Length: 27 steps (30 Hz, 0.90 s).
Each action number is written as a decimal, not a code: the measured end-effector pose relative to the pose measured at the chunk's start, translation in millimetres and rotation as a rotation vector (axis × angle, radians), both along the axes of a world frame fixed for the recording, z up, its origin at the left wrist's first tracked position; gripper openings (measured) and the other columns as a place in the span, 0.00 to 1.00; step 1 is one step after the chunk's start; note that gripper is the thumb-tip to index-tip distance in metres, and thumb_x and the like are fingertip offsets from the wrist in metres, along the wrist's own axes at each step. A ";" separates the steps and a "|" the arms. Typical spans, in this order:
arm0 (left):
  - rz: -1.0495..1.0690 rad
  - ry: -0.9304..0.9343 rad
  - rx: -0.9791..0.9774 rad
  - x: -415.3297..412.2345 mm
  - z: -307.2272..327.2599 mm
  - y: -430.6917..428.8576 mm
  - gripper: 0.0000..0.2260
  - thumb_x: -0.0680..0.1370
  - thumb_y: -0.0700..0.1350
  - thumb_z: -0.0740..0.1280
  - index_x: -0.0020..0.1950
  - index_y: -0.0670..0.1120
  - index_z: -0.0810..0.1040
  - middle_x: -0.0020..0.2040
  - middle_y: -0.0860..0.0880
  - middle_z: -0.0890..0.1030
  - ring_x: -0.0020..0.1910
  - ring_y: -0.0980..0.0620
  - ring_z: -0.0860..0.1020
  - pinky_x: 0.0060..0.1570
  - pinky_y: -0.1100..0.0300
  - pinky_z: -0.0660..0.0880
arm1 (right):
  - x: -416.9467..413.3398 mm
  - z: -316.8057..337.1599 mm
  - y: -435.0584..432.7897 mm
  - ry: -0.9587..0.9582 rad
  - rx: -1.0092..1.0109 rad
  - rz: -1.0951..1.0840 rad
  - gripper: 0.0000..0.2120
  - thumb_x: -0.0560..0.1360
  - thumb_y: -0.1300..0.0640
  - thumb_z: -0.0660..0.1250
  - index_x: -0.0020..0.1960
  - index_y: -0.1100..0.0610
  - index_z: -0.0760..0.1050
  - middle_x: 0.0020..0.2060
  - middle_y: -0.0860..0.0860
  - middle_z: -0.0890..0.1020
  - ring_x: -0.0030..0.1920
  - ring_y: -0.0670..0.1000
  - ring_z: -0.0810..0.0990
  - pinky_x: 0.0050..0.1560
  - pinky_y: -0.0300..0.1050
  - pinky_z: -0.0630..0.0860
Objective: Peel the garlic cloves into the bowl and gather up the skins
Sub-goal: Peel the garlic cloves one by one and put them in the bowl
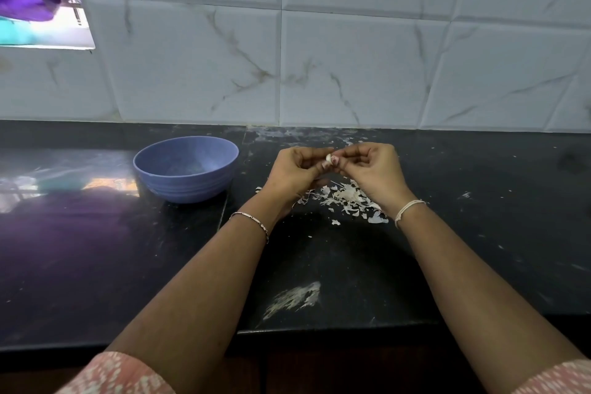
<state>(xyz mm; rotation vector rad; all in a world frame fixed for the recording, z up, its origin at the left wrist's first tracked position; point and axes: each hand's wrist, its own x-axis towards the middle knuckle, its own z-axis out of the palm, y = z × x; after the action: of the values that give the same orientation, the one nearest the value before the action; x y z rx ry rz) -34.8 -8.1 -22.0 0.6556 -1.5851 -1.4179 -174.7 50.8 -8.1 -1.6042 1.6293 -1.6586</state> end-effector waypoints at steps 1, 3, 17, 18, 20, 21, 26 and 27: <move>0.010 -0.016 -0.006 -0.6 -0.7 -0.6 0.09 0.77 0.34 0.68 0.56 0.41 0.81 0.46 0.46 0.85 0.46 0.52 0.83 0.43 0.61 0.81 | -0.9 -1.2 -1.4 0.061 -0.005 -0.029 0.05 0.71 0.63 0.76 0.43 0.55 0.83 0.38 0.51 0.85 0.42 0.52 0.85 0.47 0.45 0.82; 0.033 -0.051 -0.020 -1.9 -2.1 -2.1 0.11 0.77 0.34 0.69 0.59 0.38 0.80 0.49 0.44 0.84 0.47 0.50 0.83 0.45 0.59 0.82 | -1.9 -2.4 -2.5 0.182 -0.018 -0.084 0.05 0.71 0.63 0.75 0.43 0.54 0.84 0.38 0.47 0.85 0.40 0.47 0.84 0.46 0.41 0.82; 0.050 -0.017 0.015 0.0 -1.5 -3.1 0.07 0.76 0.33 0.69 0.51 0.42 0.83 0.45 0.42 0.84 0.46 0.46 0.80 0.52 0.57 0.80 | 8.0 -2.7 0.3 0.800 -0.156 -0.243 0.04 0.76 0.61 0.69 0.49 0.59 0.81 0.42 0.54 0.84 0.45 0.56 0.81 0.45 0.44 0.71; 0.048 -0.012 0.020 -0.2 -1.2 -2.8 0.07 0.76 0.33 0.69 0.50 0.43 0.83 0.46 0.40 0.84 0.47 0.45 0.80 0.54 0.54 0.79 | 8.5 -2.6 0.3 0.822 -0.163 -0.247 0.04 0.76 0.61 0.69 0.49 0.60 0.81 0.43 0.54 0.84 0.45 0.57 0.81 0.45 0.44 0.71; 0.043 -0.004 0.032 -0.4 -0.4 -1.6 0.07 0.76 0.33 0.70 0.48 0.44 0.83 0.46 0.40 0.84 0.47 0.45 0.80 0.56 0.53 0.79 | 9.7 -2.2 0.6 0.864 -0.173 -0.252 0.04 0.76 0.62 0.68 0.49 0.61 0.80 0.43 0.55 0.84 0.46 0.58 0.81 0.46 0.47 0.72; 0.038 0.002 0.041 -0.3 -0.1 -1.1 0.07 0.76 0.33 0.70 0.48 0.44 0.83 0.46 0.41 0.84 0.48 0.46 0.81 0.55 0.54 0.79 | 10.2 -2.0 0.9 0.882 -0.177 -0.257 0.03 0.76 0.62 0.68 0.48 0.61 0.79 0.42 0.55 0.83 0.45 0.58 0.81 0.46 0.48 0.73; 0.007 0.029 0.066 0.7 2.2 2.2 0.06 0.77 0.32 0.68 0.50 0.40 0.82 0.41 0.46 0.84 0.42 0.53 0.83 0.48 0.62 0.81 | 11.6 -1.4 2.3 0.902 -0.143 -0.272 0.05 0.77 0.60 0.66 0.50 0.61 0.78 0.44 0.56 0.82 0.46 0.58 0.79 0.46 0.47 0.71; 0.006 0.032 0.073 0.8 2.9 3.1 0.07 0.77 0.31 0.68 0.52 0.38 0.82 0.40 0.47 0.84 0.40 0.55 0.83 0.46 0.64 0.81 | 11.9 -1.2 2.0 0.896 -0.129 -0.271 0.05 0.77 0.60 0.65 0.50 0.61 0.77 0.44 0.55 0.82 0.47 0.58 0.79 0.46 0.47 0.70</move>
<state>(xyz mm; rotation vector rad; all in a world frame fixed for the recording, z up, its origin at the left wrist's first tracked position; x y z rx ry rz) -34.0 -5.0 -19.1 0.6768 -1.5117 -1.4803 -162.9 52.8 -9.3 -2.5088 2.2441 -1.2094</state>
